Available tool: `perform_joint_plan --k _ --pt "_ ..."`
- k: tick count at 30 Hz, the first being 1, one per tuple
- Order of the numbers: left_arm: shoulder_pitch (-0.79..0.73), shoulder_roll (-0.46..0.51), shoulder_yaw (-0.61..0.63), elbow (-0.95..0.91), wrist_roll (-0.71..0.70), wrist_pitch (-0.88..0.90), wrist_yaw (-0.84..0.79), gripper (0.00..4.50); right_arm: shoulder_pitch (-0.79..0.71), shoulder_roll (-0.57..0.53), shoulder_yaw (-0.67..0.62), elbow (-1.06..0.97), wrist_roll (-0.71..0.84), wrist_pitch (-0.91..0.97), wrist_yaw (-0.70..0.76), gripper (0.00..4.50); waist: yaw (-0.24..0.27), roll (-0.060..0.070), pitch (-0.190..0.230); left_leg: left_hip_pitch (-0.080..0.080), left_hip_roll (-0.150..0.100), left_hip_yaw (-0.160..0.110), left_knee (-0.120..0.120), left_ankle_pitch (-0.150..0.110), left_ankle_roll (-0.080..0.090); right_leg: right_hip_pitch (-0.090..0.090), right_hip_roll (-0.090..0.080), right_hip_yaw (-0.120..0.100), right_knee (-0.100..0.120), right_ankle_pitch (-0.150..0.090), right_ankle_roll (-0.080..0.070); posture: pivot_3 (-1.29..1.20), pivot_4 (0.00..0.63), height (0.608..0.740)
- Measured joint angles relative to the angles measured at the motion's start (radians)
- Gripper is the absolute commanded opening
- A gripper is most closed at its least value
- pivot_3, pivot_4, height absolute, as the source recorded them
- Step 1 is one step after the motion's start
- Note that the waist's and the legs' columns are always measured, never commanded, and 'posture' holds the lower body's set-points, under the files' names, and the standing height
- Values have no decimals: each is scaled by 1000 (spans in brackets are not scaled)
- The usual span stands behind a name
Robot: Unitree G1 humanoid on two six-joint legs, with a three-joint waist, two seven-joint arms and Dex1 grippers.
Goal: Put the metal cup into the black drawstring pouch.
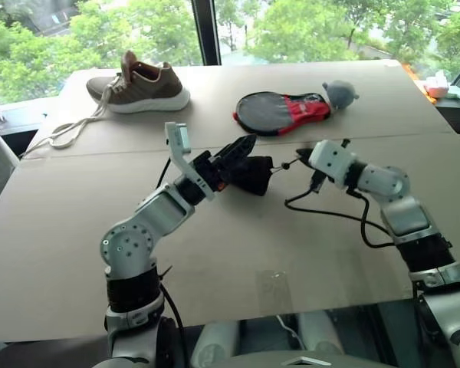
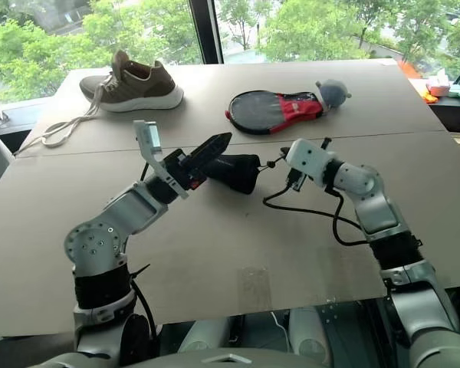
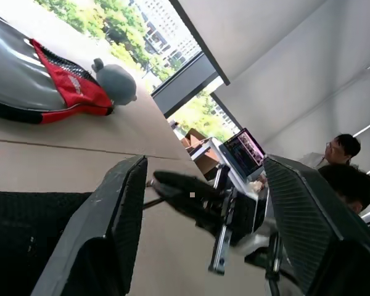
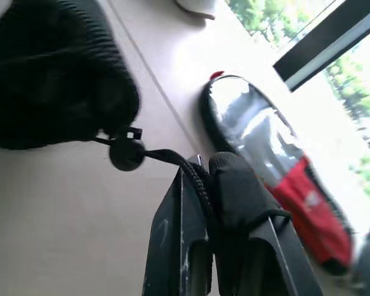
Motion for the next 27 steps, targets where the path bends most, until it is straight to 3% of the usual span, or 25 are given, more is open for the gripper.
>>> perform_joint_plan --k 8,15,21,27 --pt "-27 82 -51 0 87 -51 -130 2848 -213 -67 -6 34 -177 -210 -127 0 0 -1 1 -1 0 1 0 0 0 -1 0 0 -1 0 0 0 150 736" --pt "-222 155 -121 79 278 -193 -350 2848 -311 -7 17 31 -206 -249 -146 0 0 -1 1 -1 0 1 0 0 0 0 0 0 -2 0 0 0 150 736" --pt "-345 96 -174 195 401 -304 -449 2848 -355 31 31 36 -211 -256 -147 0 -2 -1 1 -1 0 0 -1 0 0 -1 0 0 -2 0 0 0 150 736" --pt "-358 79 -240 255 497 -350 -532 2848 -357 71 40 58 -211 -257 -147 0 -5 -1 1 -3 0 0 -3 0 0 -4 0 0 -2 0 0 0 150 736"
